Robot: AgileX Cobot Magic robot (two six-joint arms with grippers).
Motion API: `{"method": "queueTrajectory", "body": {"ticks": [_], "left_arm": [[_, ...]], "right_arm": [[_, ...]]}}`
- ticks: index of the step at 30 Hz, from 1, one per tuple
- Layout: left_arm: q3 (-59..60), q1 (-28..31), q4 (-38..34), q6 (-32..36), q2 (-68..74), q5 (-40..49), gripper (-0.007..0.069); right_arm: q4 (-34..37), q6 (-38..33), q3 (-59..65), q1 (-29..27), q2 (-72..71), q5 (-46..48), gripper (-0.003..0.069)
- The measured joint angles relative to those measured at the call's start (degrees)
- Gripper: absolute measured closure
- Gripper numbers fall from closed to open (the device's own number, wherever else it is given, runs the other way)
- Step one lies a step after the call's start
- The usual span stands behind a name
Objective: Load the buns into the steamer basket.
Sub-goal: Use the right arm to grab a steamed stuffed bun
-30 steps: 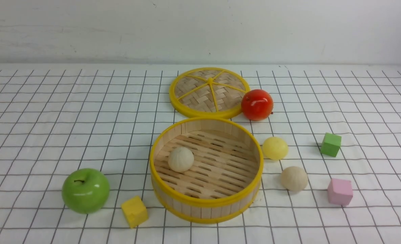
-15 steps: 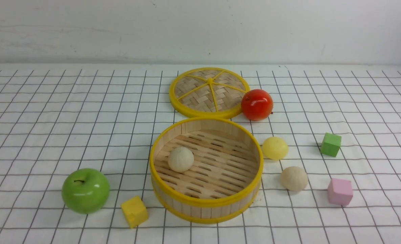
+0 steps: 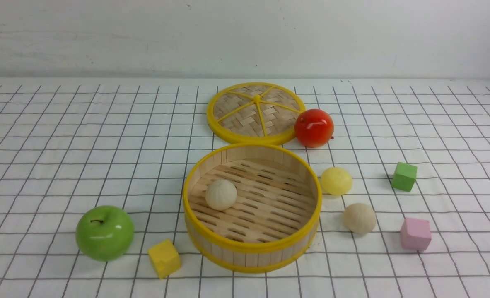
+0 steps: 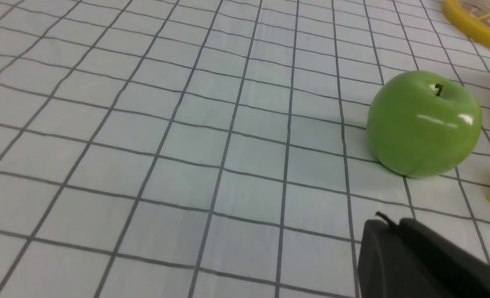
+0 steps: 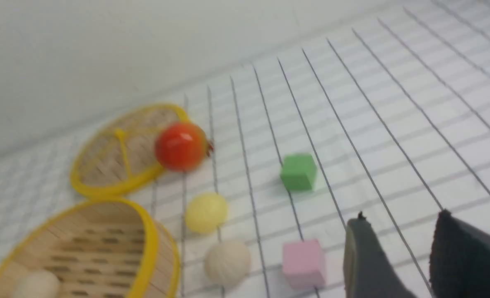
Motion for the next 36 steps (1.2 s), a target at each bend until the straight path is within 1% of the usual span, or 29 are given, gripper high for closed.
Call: {"method": "queueTrajectory", "body": {"ticks": [2, 5, 8, 12, 13, 14, 15, 18, 22, 23, 26, 27, 30, 34, 36], "left_arm": [[0.0, 0.0, 0.0, 0.0, 0.0, 0.0, 0.0594], [0.0, 0.0, 0.0, 0.0, 0.0, 0.0, 0.0589], [0.0, 0.0, 0.0, 0.0, 0.0, 0.0, 0.0589], [0.0, 0.0, 0.0, 0.0, 0.0, 0.0, 0.0589], [0.0, 0.0, 0.0, 0.0, 0.0, 0.0, 0.0589], [0.0, 0.0, -0.1, 0.0, 0.0, 0.0, 0.0589], [0.0, 0.0, 0.0, 0.0, 0.0, 0.0, 0.0589], [0.0, 0.0, 0.0, 0.0, 0.0, 0.0, 0.0589], [0.0, 0.0, 0.0, 0.0, 0.0, 0.0, 0.0589], [0.0, 0.0, 0.0, 0.0, 0.0, 0.0, 0.0587], [0.0, 0.0, 0.0, 0.0, 0.0, 0.0, 0.0585], [0.0, 0.0, 0.0, 0.0, 0.0, 0.0, 0.0585], [0.0, 0.0, 0.0, 0.0, 0.0, 0.0, 0.0582], [0.0, 0.0, 0.0, 0.0, 0.0, 0.0, 0.0577], [0.0, 0.0, 0.0, 0.0, 0.0, 0.0, 0.0574]], "right_arm": [[-0.2, -0.2, 0.0, 0.0, 3.1, 0.6, 0.0418], [0.9, -0.5, 0.0, 0.0, 10.4, -1.0, 0.0418], [2.0, -1.6, 0.0, 0.0, 13.6, -0.9, 0.0418], [5.9, -8.6, -1.4, 0.7, 19.7, 1.4, 0.0418], [7.0, -11.3, -2.6, 1.8, 21.9, 2.7, 0.0418], [7.3, -11.8, -2.6, 2.0, 21.9, 2.9, 0.0418], [9.0, -15.4, -4.8, 3.6, 24.9, 4.7, 0.0418], [10.5, -18.3, -8.8, 6.2, 29.8, 7.3, 0.0418], [11.2, -19.3, -14.2, 8.6, 36.1, 8.5, 0.0418], [11.3, -19.5, -17.4, 9.7, 39.8, 8.6, 0.0418], [12.0, -19.5, -22.9, 11.3, 46.3, 8.7, 0.0418], [12.0, -19.5, -22.9, 11.4, 46.3, 8.7, 0.0418], [12.2, -19.5, -29.2, 13.5, 54.0, 9.3, 0.0418], [10.8, -19.5, -33.8, 15.7, 59.7, 11.0, 0.0410], [9.1, -19.5, -37.6, 17.0, 63.9, 13.4, 0.0396]]}}
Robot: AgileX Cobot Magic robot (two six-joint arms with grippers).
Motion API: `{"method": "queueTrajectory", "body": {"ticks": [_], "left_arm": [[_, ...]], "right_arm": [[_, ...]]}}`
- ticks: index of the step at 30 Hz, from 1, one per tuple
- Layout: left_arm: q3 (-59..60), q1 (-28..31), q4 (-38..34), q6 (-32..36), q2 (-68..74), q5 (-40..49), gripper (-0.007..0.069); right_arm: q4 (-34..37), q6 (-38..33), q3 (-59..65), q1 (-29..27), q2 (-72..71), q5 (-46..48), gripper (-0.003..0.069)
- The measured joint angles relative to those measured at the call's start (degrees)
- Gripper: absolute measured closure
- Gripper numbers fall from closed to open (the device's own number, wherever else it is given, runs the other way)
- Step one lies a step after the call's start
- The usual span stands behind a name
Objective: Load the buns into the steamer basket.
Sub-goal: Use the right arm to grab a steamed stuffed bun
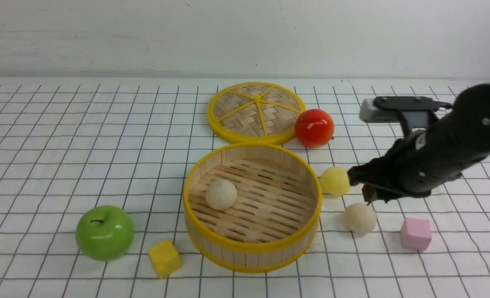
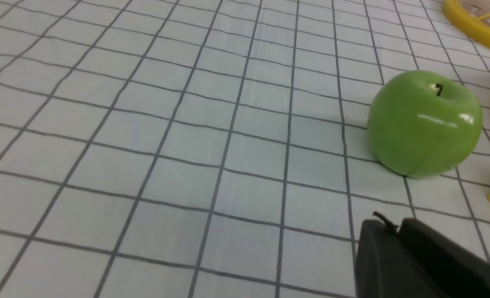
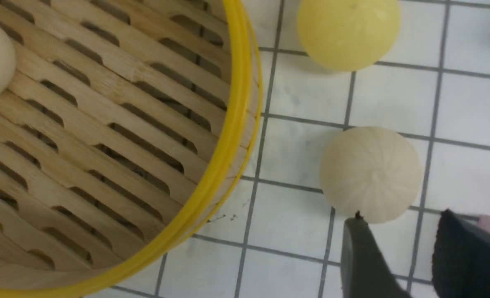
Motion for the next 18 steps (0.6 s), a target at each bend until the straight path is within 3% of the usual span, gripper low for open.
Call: {"method": "queueTrajectory", "body": {"ticks": [8, 18], "left_arm": [[0.0, 0.0, 0.0, 0.0, 0.0, 0.0, 0.0568], [0.0, 0.0, 0.0, 0.0, 0.0, 0.0, 0.0555]], "right_arm": [[-5.2, 3.8, -5.2, 0.6, 8.0, 3.5, 0.0354], [-6.3, 4.9, -5.2, 0.6, 11.5, 0.2, 0.0381]]}}
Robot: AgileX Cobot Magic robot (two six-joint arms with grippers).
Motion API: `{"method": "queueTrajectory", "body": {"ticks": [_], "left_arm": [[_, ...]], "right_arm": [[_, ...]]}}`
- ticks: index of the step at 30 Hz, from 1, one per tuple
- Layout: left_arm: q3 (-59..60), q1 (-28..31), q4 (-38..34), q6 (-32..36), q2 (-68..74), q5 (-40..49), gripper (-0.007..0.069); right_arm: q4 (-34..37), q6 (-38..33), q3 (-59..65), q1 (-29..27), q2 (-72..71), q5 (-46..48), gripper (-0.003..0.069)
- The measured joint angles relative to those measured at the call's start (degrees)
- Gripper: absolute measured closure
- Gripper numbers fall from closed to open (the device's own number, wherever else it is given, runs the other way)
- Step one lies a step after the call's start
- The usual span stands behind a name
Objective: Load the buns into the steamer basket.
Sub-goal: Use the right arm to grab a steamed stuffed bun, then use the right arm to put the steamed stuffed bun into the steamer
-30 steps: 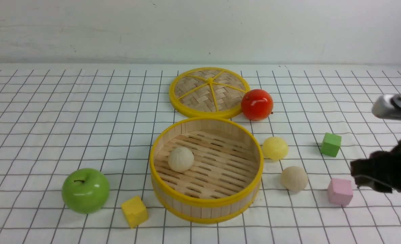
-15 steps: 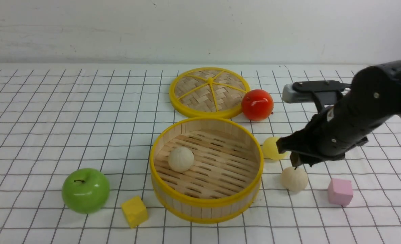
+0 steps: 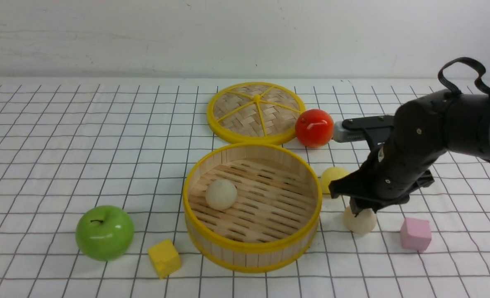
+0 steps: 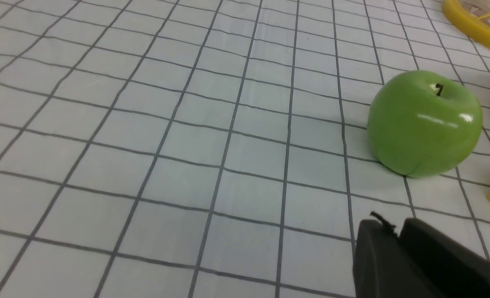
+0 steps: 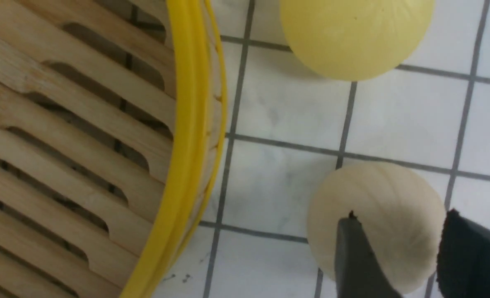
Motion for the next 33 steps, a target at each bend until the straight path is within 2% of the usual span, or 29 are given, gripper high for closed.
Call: {"method": "queueTrajectory", "body": {"ticks": [4, 9, 17, 24, 27, 28, 31, 33], "left_arm": [[0.0, 0.0, 0.0, 0.0, 0.0, 0.0, 0.0553], [0.0, 0.0, 0.0, 0.0, 0.0, 0.0, 0.0550], [0.0, 0.0, 0.0, 0.0, 0.0, 0.0, 0.0547], [0.0, 0.0, 0.0, 0.0, 0.0, 0.0, 0.0540], [0.0, 0.0, 0.0, 0.0, 0.0, 0.0, 0.0540], [0.0, 0.0, 0.0, 0.0, 0.0, 0.0, 0.0540], [0.0, 0.0, 0.0, 0.0, 0.0, 0.0, 0.0535], [0.0, 0.0, 0.0, 0.0, 0.0, 0.0, 0.0534]], "right_arm": [[0.0, 0.1, 0.0, 0.0, 0.8, -0.5, 0.0417], [0.0, 0.1, 0.0, 0.0, 1.6, -0.7, 0.0495], [-0.1, 0.1, -0.9, 0.0, 0.6, 1.5, 0.0657], [1.2, 0.1, -4.0, 0.0, -5.3, 4.7, 0.0659], [5.4, 0.1, -5.0, 0.2, -8.6, 4.5, 0.0659], [8.9, -0.6, -5.2, 0.8, -9.9, 3.8, 0.0659], [16.1, -5.8, -5.3, 4.1, -10.0, 2.0, 0.0659], [17.9, -7.9, -5.3, 5.4, -9.5, 1.4, 0.0659]]}}
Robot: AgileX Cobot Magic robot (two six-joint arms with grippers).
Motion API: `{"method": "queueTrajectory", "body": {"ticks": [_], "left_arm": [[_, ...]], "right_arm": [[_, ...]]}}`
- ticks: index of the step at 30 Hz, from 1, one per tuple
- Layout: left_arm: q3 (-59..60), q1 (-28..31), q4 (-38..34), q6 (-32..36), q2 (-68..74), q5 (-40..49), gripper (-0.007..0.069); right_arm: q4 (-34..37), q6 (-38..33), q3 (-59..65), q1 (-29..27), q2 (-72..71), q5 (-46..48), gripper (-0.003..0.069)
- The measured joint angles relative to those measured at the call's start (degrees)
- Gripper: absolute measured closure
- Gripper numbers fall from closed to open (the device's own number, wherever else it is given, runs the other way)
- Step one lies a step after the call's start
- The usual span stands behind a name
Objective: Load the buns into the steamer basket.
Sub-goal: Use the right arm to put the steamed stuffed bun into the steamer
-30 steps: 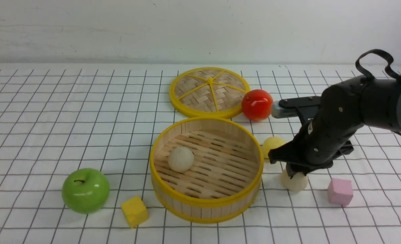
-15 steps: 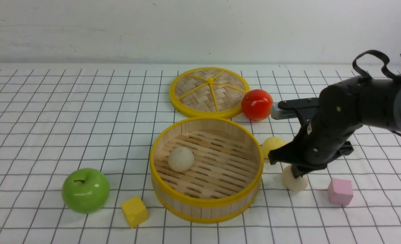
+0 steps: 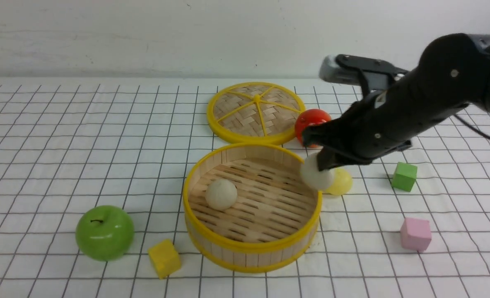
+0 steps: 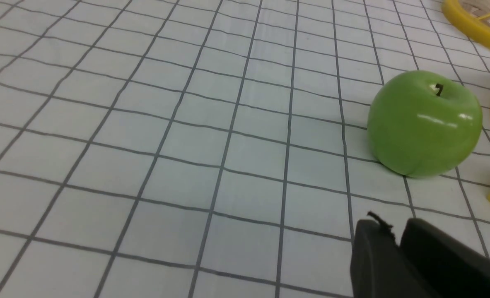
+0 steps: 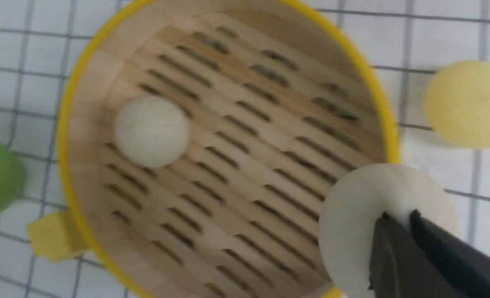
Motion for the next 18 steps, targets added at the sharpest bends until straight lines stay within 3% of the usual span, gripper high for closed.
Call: {"method": "queueTrajectory", "body": {"ticks": [5, 13, 18], "left_arm": [[0.0, 0.0, 0.0, 0.0, 0.0, 0.0, 0.0533], [0.0, 0.0, 0.0, 0.0, 0.0, 0.0, 0.0533], [0.0, 0.0, 0.0, 0.0, 0.0, 0.0, 0.0533]], "right_arm": [[4.4, -7.2, 0.0, 6.0, 5.7, -4.7, 0.0658], [4.3, -7.7, 0.0, 7.2, 11.4, -7.6, 0.0591], [4.2, -7.8, 0.0, 7.2, 11.9, -7.9, 0.0407]]}}
